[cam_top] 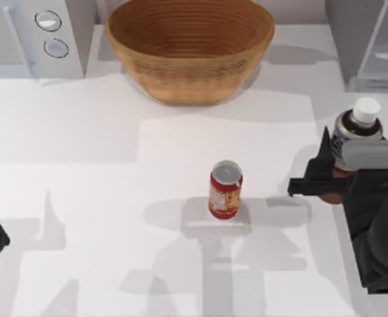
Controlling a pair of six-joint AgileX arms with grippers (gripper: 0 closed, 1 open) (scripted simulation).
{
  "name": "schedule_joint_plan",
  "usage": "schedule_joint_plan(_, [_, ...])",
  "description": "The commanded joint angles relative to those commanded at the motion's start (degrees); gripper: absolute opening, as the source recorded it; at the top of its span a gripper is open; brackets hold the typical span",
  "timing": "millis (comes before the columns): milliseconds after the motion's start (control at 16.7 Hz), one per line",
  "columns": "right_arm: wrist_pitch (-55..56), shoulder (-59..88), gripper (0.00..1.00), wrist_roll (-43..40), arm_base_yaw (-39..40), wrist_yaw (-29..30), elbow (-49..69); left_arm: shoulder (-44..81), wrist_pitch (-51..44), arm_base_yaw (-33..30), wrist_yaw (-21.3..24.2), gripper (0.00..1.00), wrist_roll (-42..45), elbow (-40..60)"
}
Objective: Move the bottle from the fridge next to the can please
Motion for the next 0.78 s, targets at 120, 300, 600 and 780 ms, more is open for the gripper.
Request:
schedule_joint_plan(120, [0.0, 0.0, 0.38, 0.0, 0.0, 0.0, 0.0, 0.0, 0.0, 0.0, 0.0, 1.00, 0.0, 0.0])
schedule_joint_plan(300, [0.0, 0.0, 0.60, 0.0, 0.0, 0.0, 0.0, 0.0, 0.0, 0.0, 0.0, 1.00, 0.0, 0.0])
schedule_joint_plan(600, [0.0, 0.0, 0.98, 0.0, 0.0, 0.0, 0.0, 0.0, 0.0, 0.0, 0.0, 1.00, 0.0, 0.0])
schedule_joint_plan(780, [0.0, 0.0, 1.00, 0.0, 0.0, 0.0, 0.0, 0.0, 0.0, 0.0, 0.0, 1.00, 0.0, 0.0])
